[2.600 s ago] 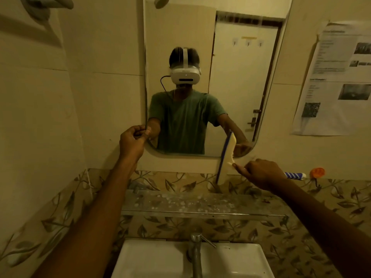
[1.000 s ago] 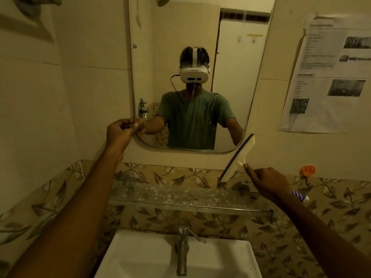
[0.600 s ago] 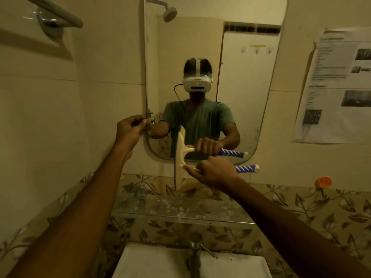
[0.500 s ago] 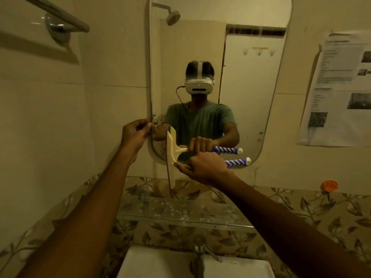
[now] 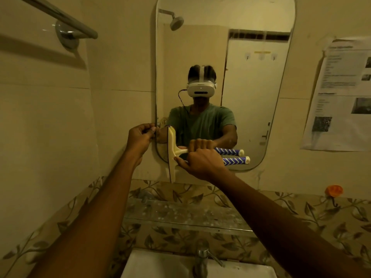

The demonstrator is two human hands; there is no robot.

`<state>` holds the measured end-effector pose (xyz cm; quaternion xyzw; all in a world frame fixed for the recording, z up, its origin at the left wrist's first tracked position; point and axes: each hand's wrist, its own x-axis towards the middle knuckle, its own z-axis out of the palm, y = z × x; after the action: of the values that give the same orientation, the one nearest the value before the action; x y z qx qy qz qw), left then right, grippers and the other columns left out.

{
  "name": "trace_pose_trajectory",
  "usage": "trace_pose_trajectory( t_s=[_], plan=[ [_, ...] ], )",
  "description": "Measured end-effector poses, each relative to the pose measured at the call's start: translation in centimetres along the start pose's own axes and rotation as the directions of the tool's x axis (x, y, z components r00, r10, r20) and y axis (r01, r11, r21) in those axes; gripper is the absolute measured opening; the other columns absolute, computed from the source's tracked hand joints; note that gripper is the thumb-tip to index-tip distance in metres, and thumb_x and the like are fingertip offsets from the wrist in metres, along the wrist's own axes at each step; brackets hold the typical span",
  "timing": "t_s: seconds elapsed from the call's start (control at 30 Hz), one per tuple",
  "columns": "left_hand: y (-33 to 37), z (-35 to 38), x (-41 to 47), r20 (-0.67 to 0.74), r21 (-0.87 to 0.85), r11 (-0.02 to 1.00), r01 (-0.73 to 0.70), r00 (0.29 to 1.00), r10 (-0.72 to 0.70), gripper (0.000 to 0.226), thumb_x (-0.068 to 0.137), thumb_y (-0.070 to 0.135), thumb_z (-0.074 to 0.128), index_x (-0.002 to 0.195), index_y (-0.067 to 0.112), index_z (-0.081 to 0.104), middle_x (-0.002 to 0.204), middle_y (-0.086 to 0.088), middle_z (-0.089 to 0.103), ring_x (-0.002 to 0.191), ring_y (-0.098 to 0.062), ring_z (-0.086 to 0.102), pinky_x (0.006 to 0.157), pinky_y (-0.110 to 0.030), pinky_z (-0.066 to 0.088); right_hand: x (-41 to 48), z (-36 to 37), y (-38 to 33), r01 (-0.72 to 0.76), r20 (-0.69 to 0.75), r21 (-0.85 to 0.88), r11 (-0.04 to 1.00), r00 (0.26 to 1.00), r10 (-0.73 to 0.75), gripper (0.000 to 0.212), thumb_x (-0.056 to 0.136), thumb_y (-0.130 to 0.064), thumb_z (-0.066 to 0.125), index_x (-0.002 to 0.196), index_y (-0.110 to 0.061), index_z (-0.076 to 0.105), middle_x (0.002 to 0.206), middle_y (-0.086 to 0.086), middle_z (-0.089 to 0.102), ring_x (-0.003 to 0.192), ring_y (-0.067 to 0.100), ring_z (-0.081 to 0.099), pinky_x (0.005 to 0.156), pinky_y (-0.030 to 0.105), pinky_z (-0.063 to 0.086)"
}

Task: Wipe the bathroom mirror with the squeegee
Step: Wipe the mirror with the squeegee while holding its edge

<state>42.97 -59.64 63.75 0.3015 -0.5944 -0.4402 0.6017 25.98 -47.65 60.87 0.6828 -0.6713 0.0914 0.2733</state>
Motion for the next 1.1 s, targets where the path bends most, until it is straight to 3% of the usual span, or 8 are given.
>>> trace_pose_trajectory(
  t_s=[0.13,0.3,0.47,0.57,0.73,0.9,1.0,1.1],
  plan=[
    [0.0,0.0,-0.1,0.011,-0.008,1.000,-0.005,1.000,0.006,0.025,0.094,0.004,0.054,0.119,0.000,0.060,0.104,-0.009,0.066,0.092,-0.014,0.064,0.072,-0.014,0.054,-2.7,0.5,4.1,-0.100,0.063,0.088,0.991,0.993,0.095,0.074,0.093,-0.071,0.019,0.127,-0.013,0.049,0.123,0.014,0.051,0.100,0.028,0.058,0.076,0.040,0.050],
    [-0.2,0.2,-0.1,-0.009,-0.006,1.000,-0.019,1.000,0.019,0.026,0.094,0.006,0.056,0.118,0.002,0.061,0.098,-0.003,0.066,0.095,-0.015,0.062,0.073,-0.015,0.051,-7.4,1.3,9.6,-0.209,0.094,0.001,0.978,0.974,0.208,0.072,0.091,-0.071,0.012,0.089,-0.018,0.060,0.070,-0.005,0.049,0.062,0.010,0.051,0.051,0.026,0.040],
    [-0.1,0.3,-0.3,-0.011,-0.016,1.000,-0.015,1.000,0.014,0.027,0.094,0.005,0.055,0.120,0.001,0.060,0.101,-0.004,0.064,0.096,-0.014,0.061,0.072,-0.013,0.052,-8.6,1.9,10.5,-0.222,0.066,0.002,0.975,0.973,0.221,0.099,0.072,-0.081,-0.012,0.066,-0.019,0.065,0.061,-0.001,0.060,0.055,0.011,0.056,0.050,0.024,0.041],
    [0.1,0.3,-0.6,-0.013,-0.008,1.000,-0.022,1.000,0.022,0.027,0.094,0.004,0.055,0.120,0.000,0.059,0.104,-0.006,0.064,0.092,-0.012,0.061,0.070,-0.011,0.052,-7.8,1.2,8.9,-0.199,0.054,0.041,0.979,0.979,0.197,0.087,0.082,-0.080,-0.002,0.059,-0.021,0.058,0.056,-0.005,0.054,0.051,0.010,0.051,0.052,0.025,0.043],
    [0.4,0.3,-0.6,-0.022,-0.008,1.000,0.015,1.000,-0.015,0.028,0.094,0.005,0.056,0.120,0.000,0.060,0.105,-0.009,0.064,0.099,-0.017,0.060,0.073,-0.014,0.051,-3.1,-0.5,3.6,-0.083,0.071,0.069,0.994,0.994,0.078,0.071,0.097,-0.067,0.021,0.073,-0.017,0.065,0.069,0.000,0.057,0.062,0.016,0.057,0.057,0.033,0.050],
    [0.5,0.8,-1.1,-0.058,-0.013,1.000,0.012,0.998,-0.013,0.024,0.094,0.007,0.056,0.117,0.002,0.061,0.098,-0.004,0.063,0.089,-0.011,0.059,0.071,-0.015,0.049,-2.5,0.3,4.4,-0.079,0.021,0.031,0.996,0.997,0.078,0.079,0.093,-0.071,0.018,0.112,-0.009,0.063,0.117,0.011,0.062,0.093,0.026,0.062,0.070,0.037,0.050],
    [0.3,0.9,-1.0,-0.065,-0.022,1.000,0.001,0.998,-0.003,0.021,0.094,0.008,0.056,0.114,0.006,0.063,0.086,0.005,0.063,0.079,-0.004,0.058,0.064,-0.011,0.047,-5.0,0.7,7.6,-0.131,0.049,0.063,0.989,0.990,0.128,0.090,0.084,-0.079,0.007,0.116,-0.013,0.059,0.109,0.010,0.062,0.090,0.024,0.060,0.068,0.032,0.048],
    [0.3,1.1,-1.0,-0.085,-0.017,1.000,-0.011,0.996,0.010,0.019,0.094,0.007,0.056,0.111,0.008,0.063,0.083,0.008,0.062,0.076,-0.002,0.057,0.059,-0.007,0.047,-7.7,0.8,10.6,-0.204,0.087,0.009,0.979,0.975,0.203,0.065,0.095,-0.067,0.021,0.099,-0.015,0.060,0.079,0.000,0.057,0.066,0.013,0.053,0.051,0.024,0.036]
  ],
)
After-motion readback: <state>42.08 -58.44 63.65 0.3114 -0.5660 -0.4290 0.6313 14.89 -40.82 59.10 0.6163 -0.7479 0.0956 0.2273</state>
